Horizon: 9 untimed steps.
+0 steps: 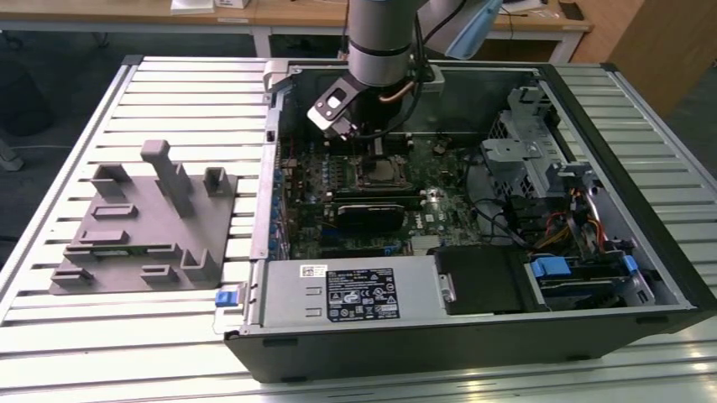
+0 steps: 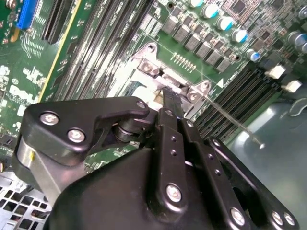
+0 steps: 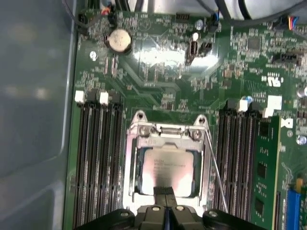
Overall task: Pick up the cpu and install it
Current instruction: 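Close the cpu cover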
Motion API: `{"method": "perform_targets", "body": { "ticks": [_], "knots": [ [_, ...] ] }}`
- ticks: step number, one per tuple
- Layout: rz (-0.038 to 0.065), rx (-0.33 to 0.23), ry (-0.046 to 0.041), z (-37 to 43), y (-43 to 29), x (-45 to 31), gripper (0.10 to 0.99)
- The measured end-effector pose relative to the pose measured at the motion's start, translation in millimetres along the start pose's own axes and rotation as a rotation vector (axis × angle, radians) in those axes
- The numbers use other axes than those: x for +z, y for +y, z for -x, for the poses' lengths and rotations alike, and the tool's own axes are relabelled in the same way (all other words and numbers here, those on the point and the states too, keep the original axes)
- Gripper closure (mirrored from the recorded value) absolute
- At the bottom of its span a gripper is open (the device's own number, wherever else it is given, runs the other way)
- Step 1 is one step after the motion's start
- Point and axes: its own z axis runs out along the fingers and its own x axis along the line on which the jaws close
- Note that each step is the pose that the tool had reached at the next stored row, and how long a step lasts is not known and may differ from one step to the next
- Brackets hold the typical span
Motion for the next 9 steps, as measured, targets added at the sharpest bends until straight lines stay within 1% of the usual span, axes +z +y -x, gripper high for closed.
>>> {"method": "perform_targets", "body": {
  "ticks": [3, 9],
  "knots": [
    [0.000, 0.000, -0.0001, 0.4, 6.5, 0.2, 0.980],
    [0.000, 0.000, -0.0001, 0.8, 15.0, 0.4, 0.980]
  ]
}}
